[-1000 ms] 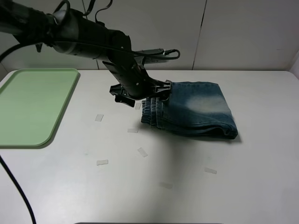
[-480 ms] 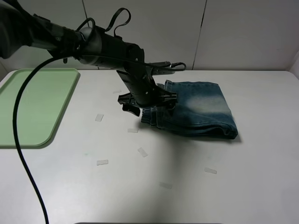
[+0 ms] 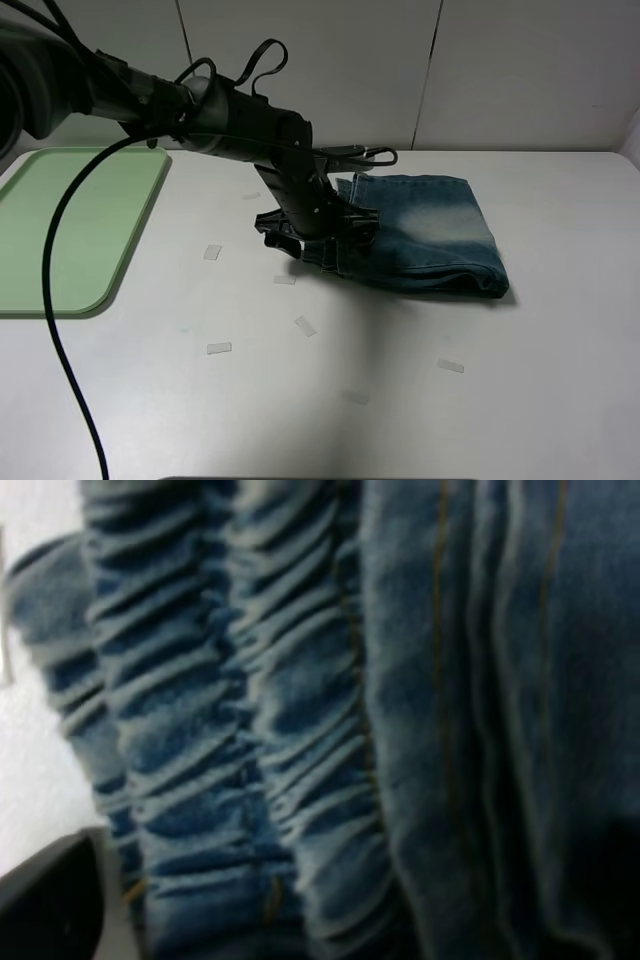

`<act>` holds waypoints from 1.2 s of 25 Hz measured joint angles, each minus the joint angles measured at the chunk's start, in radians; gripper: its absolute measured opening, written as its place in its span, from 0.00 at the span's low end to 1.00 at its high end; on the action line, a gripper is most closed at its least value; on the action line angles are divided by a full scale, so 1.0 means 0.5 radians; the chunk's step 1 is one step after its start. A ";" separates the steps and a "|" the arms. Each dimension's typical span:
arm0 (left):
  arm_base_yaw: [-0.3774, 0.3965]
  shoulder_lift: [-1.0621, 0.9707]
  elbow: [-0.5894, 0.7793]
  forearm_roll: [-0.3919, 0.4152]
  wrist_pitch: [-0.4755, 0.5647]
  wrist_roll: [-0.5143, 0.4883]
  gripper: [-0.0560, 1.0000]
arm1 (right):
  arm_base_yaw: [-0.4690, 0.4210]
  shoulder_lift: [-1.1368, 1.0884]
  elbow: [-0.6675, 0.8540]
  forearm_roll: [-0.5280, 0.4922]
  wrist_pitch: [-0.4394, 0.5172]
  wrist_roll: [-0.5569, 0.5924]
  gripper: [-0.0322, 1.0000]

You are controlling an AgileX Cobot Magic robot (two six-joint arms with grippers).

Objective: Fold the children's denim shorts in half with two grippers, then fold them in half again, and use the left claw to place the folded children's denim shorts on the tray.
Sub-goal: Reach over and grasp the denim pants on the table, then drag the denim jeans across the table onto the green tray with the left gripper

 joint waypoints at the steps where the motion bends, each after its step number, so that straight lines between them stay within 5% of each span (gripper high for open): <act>1: -0.002 0.002 0.000 0.000 -0.029 0.000 0.99 | 0.000 0.000 0.000 0.000 0.000 0.000 0.70; 20: -0.009 0.008 0.002 0.000 -0.086 -0.001 0.98 | 0.000 0.000 0.000 0.000 0.000 0.000 0.70; 30: -0.009 0.022 0.006 0.000 -0.091 -0.001 0.72 | 0.000 0.000 0.000 0.000 0.000 0.000 0.70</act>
